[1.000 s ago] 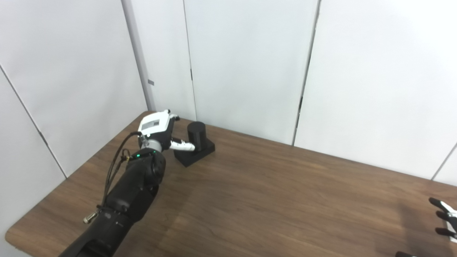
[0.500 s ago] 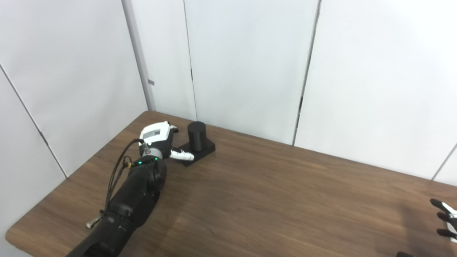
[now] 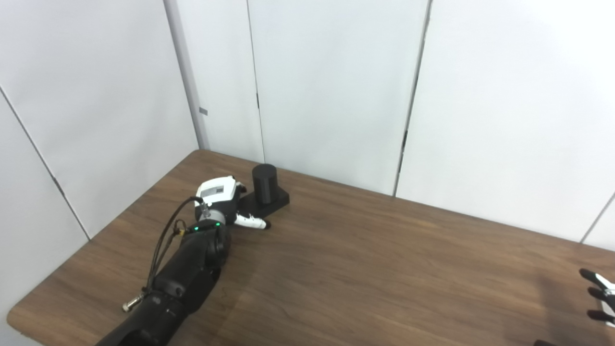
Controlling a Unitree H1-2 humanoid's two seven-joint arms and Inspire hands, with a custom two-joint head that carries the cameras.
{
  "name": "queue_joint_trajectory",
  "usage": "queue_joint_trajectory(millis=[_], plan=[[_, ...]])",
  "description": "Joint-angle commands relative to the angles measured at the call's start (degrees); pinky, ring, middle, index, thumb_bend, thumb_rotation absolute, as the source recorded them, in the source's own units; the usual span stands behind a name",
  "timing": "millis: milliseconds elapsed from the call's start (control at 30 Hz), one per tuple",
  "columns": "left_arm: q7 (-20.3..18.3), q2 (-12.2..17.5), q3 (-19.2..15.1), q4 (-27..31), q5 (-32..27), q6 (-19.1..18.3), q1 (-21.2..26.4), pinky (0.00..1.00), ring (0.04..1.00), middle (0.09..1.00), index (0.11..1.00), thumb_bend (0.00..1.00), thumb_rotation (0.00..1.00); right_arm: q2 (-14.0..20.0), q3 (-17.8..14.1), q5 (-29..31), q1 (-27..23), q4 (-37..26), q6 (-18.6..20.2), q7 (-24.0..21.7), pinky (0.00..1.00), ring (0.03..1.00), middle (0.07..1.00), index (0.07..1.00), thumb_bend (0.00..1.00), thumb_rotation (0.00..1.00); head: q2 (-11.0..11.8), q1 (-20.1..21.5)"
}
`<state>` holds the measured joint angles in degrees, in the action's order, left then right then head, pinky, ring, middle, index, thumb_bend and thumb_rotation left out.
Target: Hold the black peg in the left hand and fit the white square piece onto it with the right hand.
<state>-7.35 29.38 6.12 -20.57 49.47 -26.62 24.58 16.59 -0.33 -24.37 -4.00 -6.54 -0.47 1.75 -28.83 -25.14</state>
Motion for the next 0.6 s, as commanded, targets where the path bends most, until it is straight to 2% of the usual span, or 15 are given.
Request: queue_joint_trajectory(millis=[0, 300, 433, 500, 567], plan=[[1.8, 2.0, -0.2, 0.4, 0.2, -0.1, 2.1, 0.99, 1.000, 1.000, 0.846, 1.00, 0.50, 0.6, -0.5, 0.1, -1.1, -2.5, -0.8, 0.3, 0.69, 0.854, 0.909, 0.867, 0.76, 0.21, -0.1, 0.1], [2.3, 2.6, 0.6, -1.2, -1.0, 0.0, 2.6, 1.00, 1.000, 1.000, 0.832, 1.00, 0.50, 0.4, -0.6, -0.1, -0.9, -3.1, -0.2, 0.2, 0.71, 0.858, 0.908, 0.864, 0.75, 0.23, -0.4, 0.4], [2.7, 2.9, 0.7, -1.7, -1.7, 0.3, 2.7, 1.00, 1.000, 1.000, 0.779, 1.00, 0.49, 0.4, -0.6, -0.2, -0.7, -3.5, 0.1, 0.1, 0.70, 0.858, 0.912, 0.865, 0.75, 0.23, -0.5, 0.7], [2.6, 3.2, 0.8, -2.1, -2.2, 0.7, 2.6, 1.00, 1.000, 0.998, 0.735, 0.97, 0.47, 0.4, -0.7, -0.2, -0.6, -3.7, 0.2, 0.1, 0.70, 0.856, 0.912, 0.867, 0.74, 0.23, -0.6, 0.7], [2.4, 3.6, 1.1, -2.3, -2.8, 1.2, 2.5, 1.00, 1.000, 0.972, 0.684, 0.88, 0.42, 0.5, -0.8, 0.1, -0.5, -3.9, 0.1, 0.1, 0.70, 0.853, 0.910, 0.865, 0.74, 0.22, -0.7, 0.7]])
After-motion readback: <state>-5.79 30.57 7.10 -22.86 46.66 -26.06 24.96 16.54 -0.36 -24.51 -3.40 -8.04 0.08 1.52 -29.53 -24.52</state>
